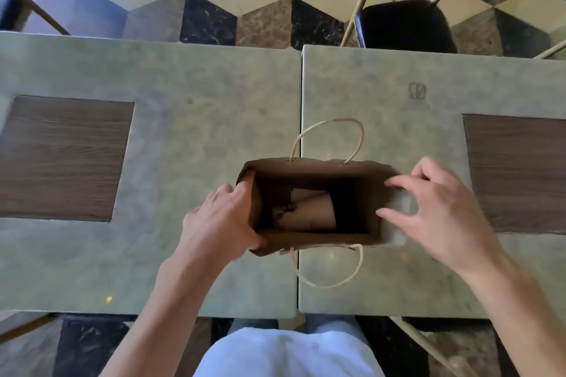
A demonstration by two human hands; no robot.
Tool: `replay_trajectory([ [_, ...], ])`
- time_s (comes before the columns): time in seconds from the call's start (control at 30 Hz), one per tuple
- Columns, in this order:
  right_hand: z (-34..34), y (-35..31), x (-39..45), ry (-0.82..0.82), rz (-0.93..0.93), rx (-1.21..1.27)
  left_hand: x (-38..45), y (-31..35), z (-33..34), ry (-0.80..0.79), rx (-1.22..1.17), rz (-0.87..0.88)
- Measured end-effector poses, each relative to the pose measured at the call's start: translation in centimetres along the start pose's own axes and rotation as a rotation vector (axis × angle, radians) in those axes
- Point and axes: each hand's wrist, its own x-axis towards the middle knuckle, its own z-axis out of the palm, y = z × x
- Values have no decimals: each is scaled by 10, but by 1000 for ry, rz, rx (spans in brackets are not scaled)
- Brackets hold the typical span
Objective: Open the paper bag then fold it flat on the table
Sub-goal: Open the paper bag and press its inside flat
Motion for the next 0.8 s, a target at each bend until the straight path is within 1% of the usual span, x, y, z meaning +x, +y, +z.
replay_trajectory([
  [0.1,2,2,-1,-37,112,83,-3,3,2,8,-72,-21],
  [0.2,-2,1,1,-157,186,149,-6,7,2,61,-171,-68],
  [0.3,-8,-2,0,-269,211,171,-8,11,8,137,-238,-117],
  [0.4,-12,-7,-1,-375,196,97,-12,17,14,106,-236,-143],
  [0.47,-15,-10,0,-399,190,55,-12,22,14,78,-226,-152],
  [0.57,-24,-19,4,-381,169,13,-11,27,11,37,-209,-172],
  [0.67,-40,-42,9,-316,74,22,-13,29,8,20,-184,-171],
  [0.7,-44,-53,12,-328,48,36,-13,30,8,16,-179,-168],
  [0.73,-46,-65,15,-377,26,54,-14,31,8,14,-176,-167],
  [0.8,-39,-87,25,-542,-6,82,-15,32,7,14,-176,-164],
])
